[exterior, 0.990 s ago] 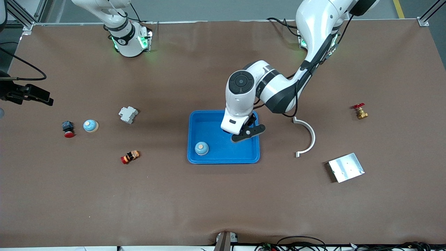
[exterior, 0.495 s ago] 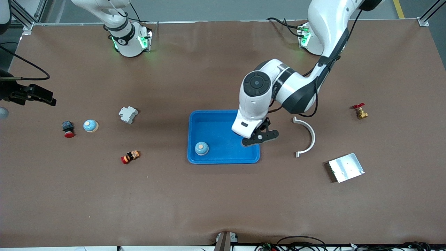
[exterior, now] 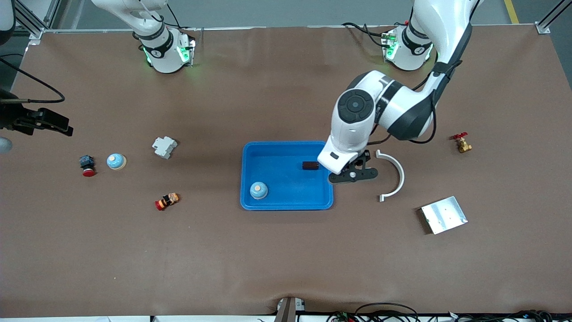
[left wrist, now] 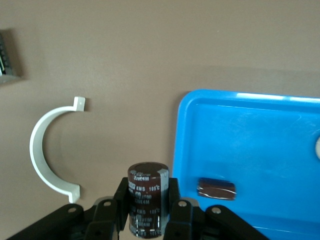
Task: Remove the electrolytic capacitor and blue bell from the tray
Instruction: 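Carry the capacitor toward the white arc with the left gripper, then reach the second bell with the right gripper while the left gripper waits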
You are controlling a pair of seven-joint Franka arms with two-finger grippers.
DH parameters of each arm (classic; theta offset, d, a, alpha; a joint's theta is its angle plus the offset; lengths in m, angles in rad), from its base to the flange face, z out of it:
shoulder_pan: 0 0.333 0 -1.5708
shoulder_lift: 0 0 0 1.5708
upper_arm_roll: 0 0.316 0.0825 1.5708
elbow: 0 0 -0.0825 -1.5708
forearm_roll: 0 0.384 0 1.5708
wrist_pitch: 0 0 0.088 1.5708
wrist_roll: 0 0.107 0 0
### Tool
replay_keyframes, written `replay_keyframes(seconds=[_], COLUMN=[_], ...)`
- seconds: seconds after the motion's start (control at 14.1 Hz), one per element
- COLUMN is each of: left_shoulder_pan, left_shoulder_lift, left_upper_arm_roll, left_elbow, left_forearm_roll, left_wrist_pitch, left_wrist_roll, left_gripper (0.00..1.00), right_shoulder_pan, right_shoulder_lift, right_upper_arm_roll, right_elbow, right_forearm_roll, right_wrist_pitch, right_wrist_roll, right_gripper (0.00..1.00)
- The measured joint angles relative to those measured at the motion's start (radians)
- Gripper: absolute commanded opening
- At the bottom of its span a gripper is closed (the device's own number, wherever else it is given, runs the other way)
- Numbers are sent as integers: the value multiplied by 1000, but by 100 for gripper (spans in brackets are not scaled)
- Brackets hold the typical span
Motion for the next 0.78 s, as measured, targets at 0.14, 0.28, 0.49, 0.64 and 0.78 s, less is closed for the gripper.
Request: replay_keyframes(seconds=[0.14,0.28,0.49,0.64,0.78], left_shoulder_pan=[63,128,172,174,174], left_shoulder_lift=[-47,-80,-101,-112,-122], left_upper_arm_roll=[-9,-20,-25,-31,-38], left_elbow=[-96,-192,-268,-287,-323], left_forearm_roll=[0,0,0,0,0], left_wrist_pitch=[59,128,184,189,225], left_wrist_roll=[96,164,208,208,208], left_gripper=[0,0,0,0,0], right_shoulder_pan=[18,42,87,130,174], right_shoulder_lift=[1,6,44,99,169], right_upper_arm_roll=[2,4,7,9,10], right_elbow=[0,0,-3,-5,-7], right_forearm_roll=[6,21,29,43,70], right_wrist_pitch=[10,21,62,114,169], right_wrist_roll=[28,80,184,270,376], right_gripper=[100,100,100,100,100])
